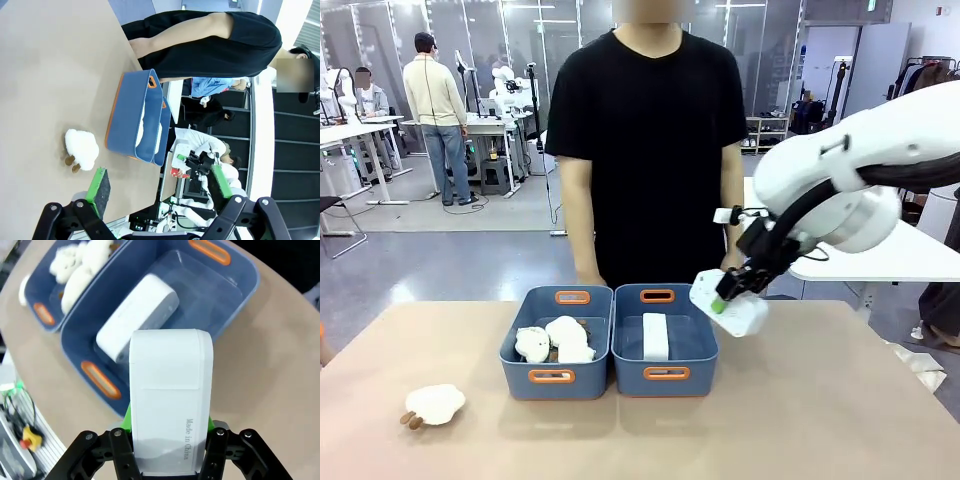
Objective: Sort the digital clocks into the basket.
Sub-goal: Pick up the Digital clock from the table and place it into the empty Plastic storage basket.
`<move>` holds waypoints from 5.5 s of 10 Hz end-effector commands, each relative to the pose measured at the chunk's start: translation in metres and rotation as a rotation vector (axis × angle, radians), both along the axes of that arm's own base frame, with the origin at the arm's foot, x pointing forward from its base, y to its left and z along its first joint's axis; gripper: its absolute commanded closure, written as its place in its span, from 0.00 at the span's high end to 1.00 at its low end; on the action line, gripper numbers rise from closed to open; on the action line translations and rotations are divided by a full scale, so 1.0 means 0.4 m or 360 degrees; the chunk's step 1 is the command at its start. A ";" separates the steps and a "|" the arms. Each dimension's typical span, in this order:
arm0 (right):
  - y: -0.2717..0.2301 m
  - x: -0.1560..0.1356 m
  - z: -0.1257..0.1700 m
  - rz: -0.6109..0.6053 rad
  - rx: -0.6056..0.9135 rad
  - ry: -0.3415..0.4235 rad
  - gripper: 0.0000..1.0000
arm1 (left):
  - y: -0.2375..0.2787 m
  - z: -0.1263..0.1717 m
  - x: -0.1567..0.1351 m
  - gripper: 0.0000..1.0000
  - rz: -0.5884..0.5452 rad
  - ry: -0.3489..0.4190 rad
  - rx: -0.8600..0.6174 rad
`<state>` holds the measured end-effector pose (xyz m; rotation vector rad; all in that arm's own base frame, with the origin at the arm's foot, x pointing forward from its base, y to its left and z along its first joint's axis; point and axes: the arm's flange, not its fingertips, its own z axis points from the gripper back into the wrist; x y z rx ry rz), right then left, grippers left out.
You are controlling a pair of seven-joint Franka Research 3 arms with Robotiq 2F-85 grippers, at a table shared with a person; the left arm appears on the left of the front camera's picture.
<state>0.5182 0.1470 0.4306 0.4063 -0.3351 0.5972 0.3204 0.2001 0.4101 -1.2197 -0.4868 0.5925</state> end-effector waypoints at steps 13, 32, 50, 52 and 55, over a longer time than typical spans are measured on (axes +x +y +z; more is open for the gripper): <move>0.135 0.078 -0.057 -0.0420 0.0130 0.0200 1.00 | 0.002 0.000 0.002 1.00 0.0001 -0.0026 -0.0035; -0.161 -0.062 0.082 -0.0322 0.0560 0.0514 1.00 | 0.002 0.000 0.002 1.00 0.0001 -0.0026 -0.0035; -0.842 -0.267 -0.127 -0.0580 0.1538 0.0907 1.00 | 0.002 0.000 0.002 1.00 0.0001 -0.0026 -0.0035; -0.842 -0.267 -0.127 -0.0580 0.1538 0.0907 1.00 | 0.002 0.000 0.002 1.00 0.0001 -0.0026 -0.0035; -0.842 -0.267 -0.127 -0.0580 0.1538 0.0907 1.00 | 0.002 0.000 0.002 1.00 0.0001 -0.0026 -0.0035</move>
